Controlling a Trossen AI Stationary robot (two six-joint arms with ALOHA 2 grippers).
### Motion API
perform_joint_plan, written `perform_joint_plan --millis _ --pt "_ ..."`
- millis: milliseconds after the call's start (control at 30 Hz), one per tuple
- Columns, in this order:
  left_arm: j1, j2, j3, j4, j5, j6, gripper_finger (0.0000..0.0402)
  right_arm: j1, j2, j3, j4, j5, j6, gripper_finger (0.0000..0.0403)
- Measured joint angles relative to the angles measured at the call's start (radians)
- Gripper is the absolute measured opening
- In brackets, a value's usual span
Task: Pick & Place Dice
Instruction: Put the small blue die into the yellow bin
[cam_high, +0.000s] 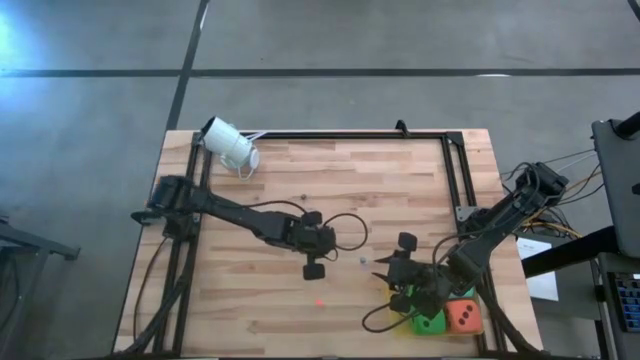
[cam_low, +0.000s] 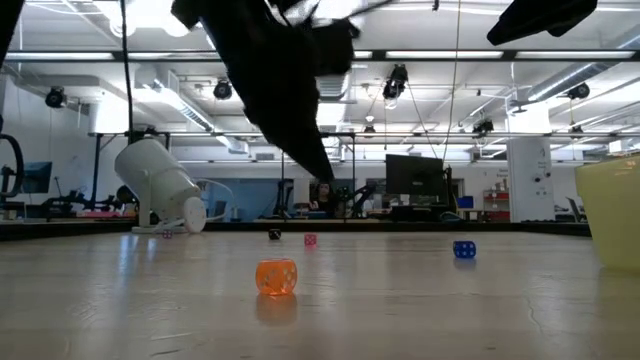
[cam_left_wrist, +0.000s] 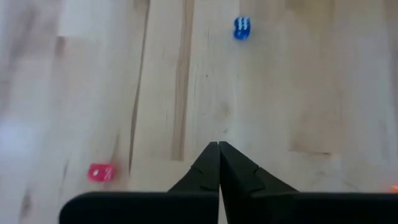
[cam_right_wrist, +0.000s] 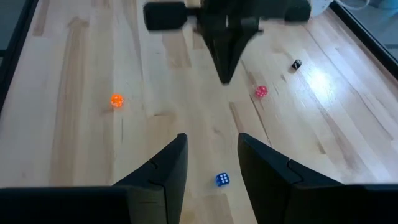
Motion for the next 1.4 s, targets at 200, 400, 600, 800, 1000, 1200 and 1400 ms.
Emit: perform_joint_plan --millis 200,400,600,800,1000,1200,1400 --pt "-0.063 -0.129 -0.002 -0.046 -0.12 -0.011 0.0002 -0.014 0.0 -0.015 0.002 -0.003 0.046 0.0134" --pt "-0.194 -0.238 -0.003 -0.084 -0.264 -0.014 0.0002 -0.069 0.0 -0.062 0.018 -0.104 0.101 0.0134" --pt "-0.327 -0.296 -0.003 -0.107 -0.38 -0.014 0.0002 -0.132 0.0 -0.164 0.122 -0.168 -0.003 0.0134" --pt "-0.382 -0.319 -0.003 -0.121 -0.395 -0.013 0.0002 -0.241 0.0 -0.298 0.368 -0.36 -0.11 0.0134" --pt "-0.385 -0.318 -0.003 -0.149 -0.396 -0.014 0.0002 -0.304 0.0 -0.381 0.513 -0.401 -0.241 0.0134" --pt "-0.385 -0.317 -0.003 -0.161 -0.396 -0.014 0.0002 -0.322 0.0 -0.402 0.55 -0.401 -0.272 0.0134" --pt "-0.385 -0.316 -0.003 -0.16 -0.396 -0.018 0.0002 -0.32 0.023 -0.456 0.683 -0.401 -0.272 0.0134"
